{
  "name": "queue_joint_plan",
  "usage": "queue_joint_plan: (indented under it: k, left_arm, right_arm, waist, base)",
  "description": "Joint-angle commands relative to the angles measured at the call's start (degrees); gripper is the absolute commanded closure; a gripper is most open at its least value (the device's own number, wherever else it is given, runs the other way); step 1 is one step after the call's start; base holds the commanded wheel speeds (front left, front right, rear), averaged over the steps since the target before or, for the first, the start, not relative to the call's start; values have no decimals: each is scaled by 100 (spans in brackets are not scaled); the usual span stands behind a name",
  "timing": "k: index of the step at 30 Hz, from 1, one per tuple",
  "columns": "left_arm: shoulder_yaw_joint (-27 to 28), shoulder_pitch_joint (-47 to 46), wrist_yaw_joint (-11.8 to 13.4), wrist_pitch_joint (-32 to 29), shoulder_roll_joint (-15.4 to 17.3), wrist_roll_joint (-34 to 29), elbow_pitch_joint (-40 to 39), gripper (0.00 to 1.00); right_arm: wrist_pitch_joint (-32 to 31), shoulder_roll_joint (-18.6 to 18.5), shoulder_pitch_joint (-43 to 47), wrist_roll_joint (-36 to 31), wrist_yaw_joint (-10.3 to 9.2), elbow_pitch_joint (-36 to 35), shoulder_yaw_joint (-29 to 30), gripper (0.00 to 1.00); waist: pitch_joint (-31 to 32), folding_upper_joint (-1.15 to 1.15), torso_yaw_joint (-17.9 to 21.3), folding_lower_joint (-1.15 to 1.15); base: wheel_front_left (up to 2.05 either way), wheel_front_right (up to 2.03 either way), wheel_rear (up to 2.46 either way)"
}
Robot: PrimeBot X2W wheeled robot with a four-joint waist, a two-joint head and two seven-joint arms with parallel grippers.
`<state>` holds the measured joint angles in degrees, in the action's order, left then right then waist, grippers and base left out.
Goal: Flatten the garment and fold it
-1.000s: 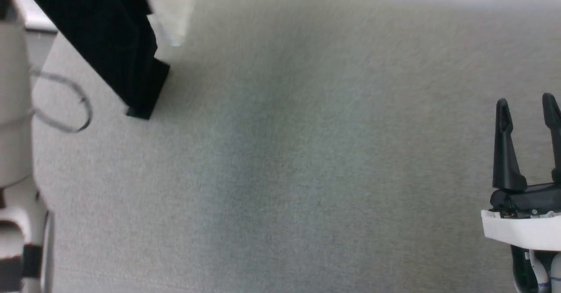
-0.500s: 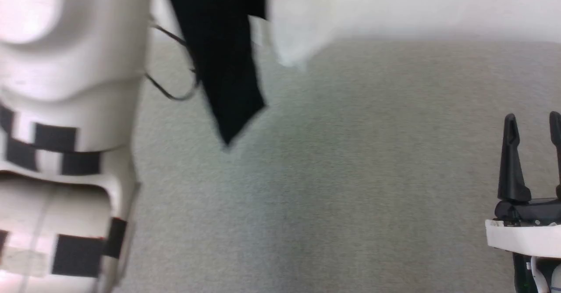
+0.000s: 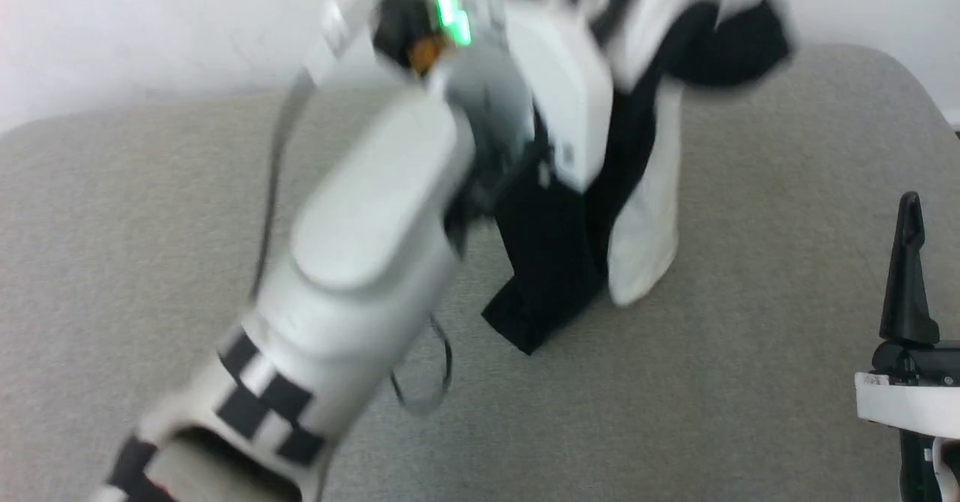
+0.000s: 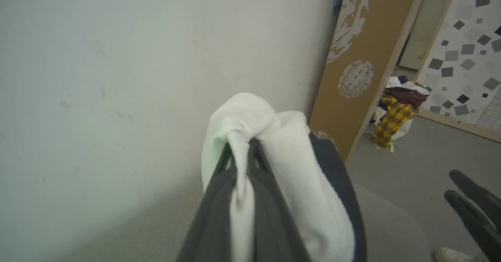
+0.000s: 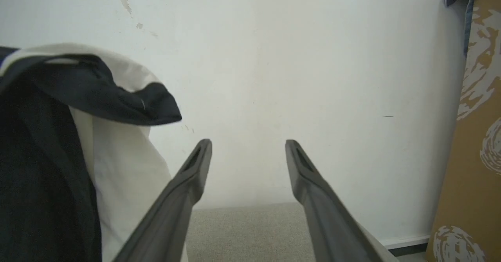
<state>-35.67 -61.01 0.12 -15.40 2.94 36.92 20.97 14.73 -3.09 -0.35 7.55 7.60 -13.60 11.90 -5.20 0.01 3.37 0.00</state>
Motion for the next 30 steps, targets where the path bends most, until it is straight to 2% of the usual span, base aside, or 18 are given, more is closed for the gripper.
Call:
queue_joint_plan:
  k: [1, 5, 8, 13, 14, 15, 16, 17, 25, 27, 29, 30]
  left_arm:
    - [-241, 422, 122, 190, -4, 39, 99, 100]
    - [-644, 1277, 390, 444, -5, 128, 559, 100]
    - [-999, 1784, 601, 417, -5, 108, 1077, 100]
    - [-1410, 2200, 736, 319, -5, 171, 1786, 100]
    - [-1455, 2218, 757, 336, -5, 195, 1872, 92]
    - [-1499, 2218, 764, 366, -5, 225, 1942, 66]
    - [-1518, 2208, 785, 428, -6, 269, 1986, 11]
    - [-1538, 2186, 799, 503, -6, 317, 2005, 0]
    - [-1234, 1756, 850, 1687, -5, 736, 1373, 0]
    - [-1004, 1740, 913, 2053, 98, 762, 1063, 0]
    - [-739, 1842, 1078, 2352, 317, 793, 675, 0]
    - [-739, 1842, 1078, 2352, 317, 793, 675, 0]
  right_arm:
    - [26, 20, -9, 33, -11, 1, -28, 0]
    - [26, 21, -37, 54, -11, 29, -126, 0]
    - [27, 21, -46, 57, -11, 44, -168, 0]
    - [27, 21, -80, 39, -11, 58, -220, 0]
    - [27, 18, -87, 36, -11, 60, -222, 0]
    - [27, 12, -93, 31, -11, 63, -223, 0]
    - [26, 3, -99, 25, -11, 67, -226, 0]
    - [23, -5, -105, 22, -11, 69, -222, 0]
    - [-60, -32, -72, -25, -11, 33, -200, 0]
    - [-84, -29, -28, -33, -11, 25, -181, 0]
    - [-109, -24, 35, -11, -11, 14, -163, 0]
    - [-109, -24, 35, -11, -11, 14, -163, 0]
  waist:
    - [-99, -1, 159, 0]
    - [-191, -1, 307, 0]
    - [-273, -1, 384, 0]
    - [-411, -1, 466, 0]
    - [-426, -1, 470, 0]
    - [-437, -1, 468, 0]
    - [-445, -1, 461, 0]
    - [-449, -1, 447, 0]
    - [-237, -1, 218, 0]
    - [-139, -1, 176, 0]
    - [-43, -1, 143, 0]
    - [-43, -1, 143, 0]
  base:
    - [0, 0, 0]
    - [0, 0, 0]
    - [0, 0, 0]
    - [0, 0, 0]
    - [0, 0, 0]
    - [0, 0, 0]
    - [0, 0, 0]
    - [0, 0, 0]
    - [0, 0, 0]
    - [0, 0, 0]
    - [0, 0, 0]
    - [0, 0, 0]
